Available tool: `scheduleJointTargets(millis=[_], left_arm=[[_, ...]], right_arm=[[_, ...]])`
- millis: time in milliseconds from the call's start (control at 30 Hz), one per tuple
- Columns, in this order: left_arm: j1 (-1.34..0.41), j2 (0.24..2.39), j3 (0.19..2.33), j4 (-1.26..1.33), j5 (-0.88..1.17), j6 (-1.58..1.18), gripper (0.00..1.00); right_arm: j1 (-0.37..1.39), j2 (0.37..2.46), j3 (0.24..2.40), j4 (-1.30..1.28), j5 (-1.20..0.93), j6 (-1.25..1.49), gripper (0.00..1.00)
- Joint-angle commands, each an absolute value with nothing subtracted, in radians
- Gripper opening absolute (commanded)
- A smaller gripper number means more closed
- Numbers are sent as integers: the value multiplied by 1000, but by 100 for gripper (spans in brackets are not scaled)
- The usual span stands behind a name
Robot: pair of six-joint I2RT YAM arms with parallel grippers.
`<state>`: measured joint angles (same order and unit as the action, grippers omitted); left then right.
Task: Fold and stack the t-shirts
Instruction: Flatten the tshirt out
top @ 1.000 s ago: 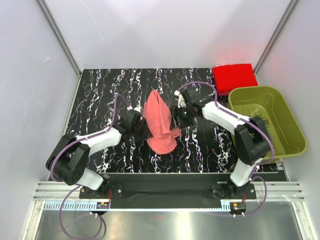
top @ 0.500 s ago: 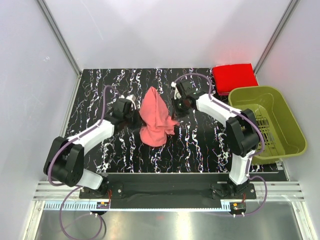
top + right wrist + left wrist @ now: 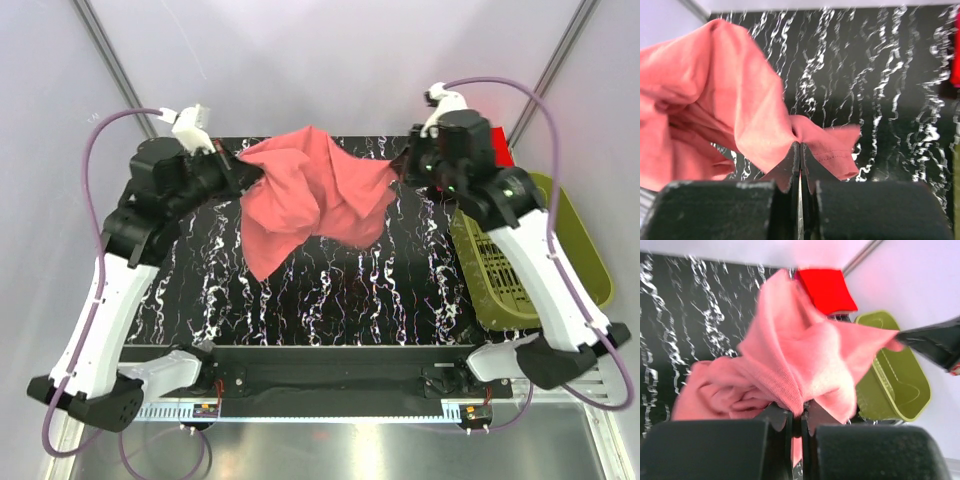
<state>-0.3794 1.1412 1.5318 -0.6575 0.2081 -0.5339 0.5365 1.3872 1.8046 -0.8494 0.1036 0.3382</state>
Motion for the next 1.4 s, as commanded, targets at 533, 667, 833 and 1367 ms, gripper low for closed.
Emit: scheduleJointTargets(millis=[533,667,833,1367], left_arm=[[-191,1367,1180,-621,48,-344,62],[-382,1289,1073,-609,-8,-369,59],[-442,1292,867,-523,-17,-426,64],[-95,1126,563,-281,35,-708,62]], right_arm=[[387,1536,1577,-792,-130,330,0],[387,1503,1577,-775,-149,337,0],[387,1500,1574,-756,-205,359,0],[387,1477,1516,-747,-172,351,0]])
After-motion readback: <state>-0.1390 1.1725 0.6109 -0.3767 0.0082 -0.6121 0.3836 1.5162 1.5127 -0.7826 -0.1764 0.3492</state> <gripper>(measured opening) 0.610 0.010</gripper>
